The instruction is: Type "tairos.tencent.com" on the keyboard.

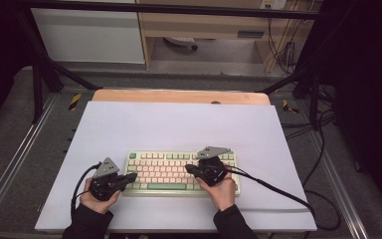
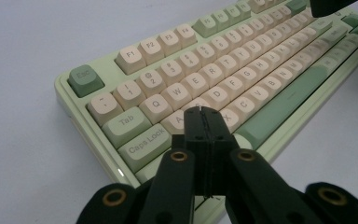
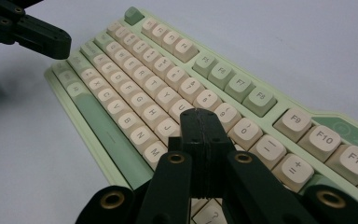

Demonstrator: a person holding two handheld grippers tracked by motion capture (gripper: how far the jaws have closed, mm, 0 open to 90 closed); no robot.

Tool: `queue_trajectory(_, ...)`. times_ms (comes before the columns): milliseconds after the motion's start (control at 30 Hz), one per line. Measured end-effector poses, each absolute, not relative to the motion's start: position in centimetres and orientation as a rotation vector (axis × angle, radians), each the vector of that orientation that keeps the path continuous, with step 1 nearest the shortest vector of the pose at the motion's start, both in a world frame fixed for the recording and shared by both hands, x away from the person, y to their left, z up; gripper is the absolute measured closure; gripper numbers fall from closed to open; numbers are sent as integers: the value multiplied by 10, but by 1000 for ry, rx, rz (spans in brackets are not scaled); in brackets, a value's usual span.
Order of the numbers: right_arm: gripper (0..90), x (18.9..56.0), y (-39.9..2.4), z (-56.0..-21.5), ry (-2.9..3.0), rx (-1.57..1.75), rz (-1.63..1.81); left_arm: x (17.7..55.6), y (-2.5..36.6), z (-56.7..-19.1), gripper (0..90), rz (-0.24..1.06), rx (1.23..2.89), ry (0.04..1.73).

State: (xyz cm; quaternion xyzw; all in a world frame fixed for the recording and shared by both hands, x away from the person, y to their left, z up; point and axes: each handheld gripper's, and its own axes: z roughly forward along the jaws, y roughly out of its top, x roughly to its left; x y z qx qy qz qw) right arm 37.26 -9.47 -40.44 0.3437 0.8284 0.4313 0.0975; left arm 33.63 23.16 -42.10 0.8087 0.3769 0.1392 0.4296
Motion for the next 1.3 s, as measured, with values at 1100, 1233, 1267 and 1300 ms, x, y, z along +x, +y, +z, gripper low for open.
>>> queue_trajectory(1100, 900, 364, -68, -425, 2551, 989, 1270, 335, 232, -420, 899, 351, 2011, 937)
queue_trajectory(1233, 900, 364, -67, -430, 2553, 989, 1255, 336, 232, -420, 899, 350, 2014, 934)
queue_trajectory(1267, 900, 365, -67, -431, 2554, 984, 1255, 336, 232, -420, 899, 351, 2015, 934)
queue_trajectory(1300, 900, 365, -67, -431, 2552, 989, 1259, 336, 232, -420, 899, 351, 2015, 934)
